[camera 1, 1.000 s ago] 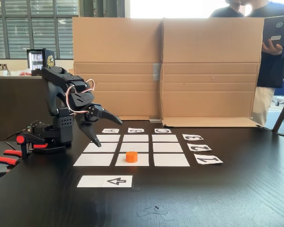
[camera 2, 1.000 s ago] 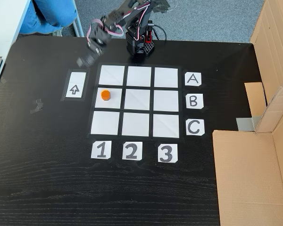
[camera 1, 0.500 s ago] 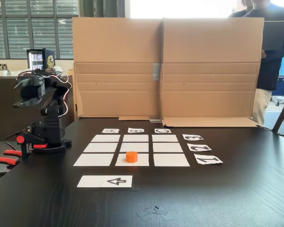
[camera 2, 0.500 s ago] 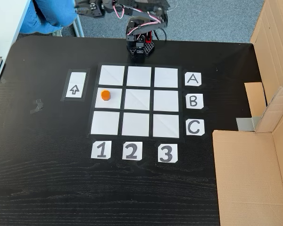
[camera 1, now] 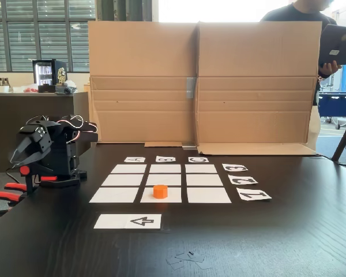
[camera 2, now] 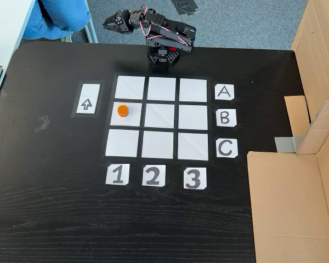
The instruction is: Pick up the round, orange token and place it in the grid on square B1.
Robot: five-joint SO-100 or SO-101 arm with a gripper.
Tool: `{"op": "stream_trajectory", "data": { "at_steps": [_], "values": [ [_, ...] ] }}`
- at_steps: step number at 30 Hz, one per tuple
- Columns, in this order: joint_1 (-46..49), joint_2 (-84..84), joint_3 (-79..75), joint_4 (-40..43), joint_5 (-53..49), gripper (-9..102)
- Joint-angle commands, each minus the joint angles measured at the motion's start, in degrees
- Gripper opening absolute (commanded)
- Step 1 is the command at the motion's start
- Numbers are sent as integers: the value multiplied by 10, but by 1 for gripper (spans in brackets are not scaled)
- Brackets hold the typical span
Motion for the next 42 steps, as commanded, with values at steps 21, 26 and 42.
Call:
{"op": "stream_trajectory", "data": {
  "at_steps": [21, 26, 42],
  "values": [
    [22, 8, 1, 4, -3, -1],
    [22, 8, 1, 4, -3, -1],
    [22, 8, 1, 4, -4, -1]
  ]
}}
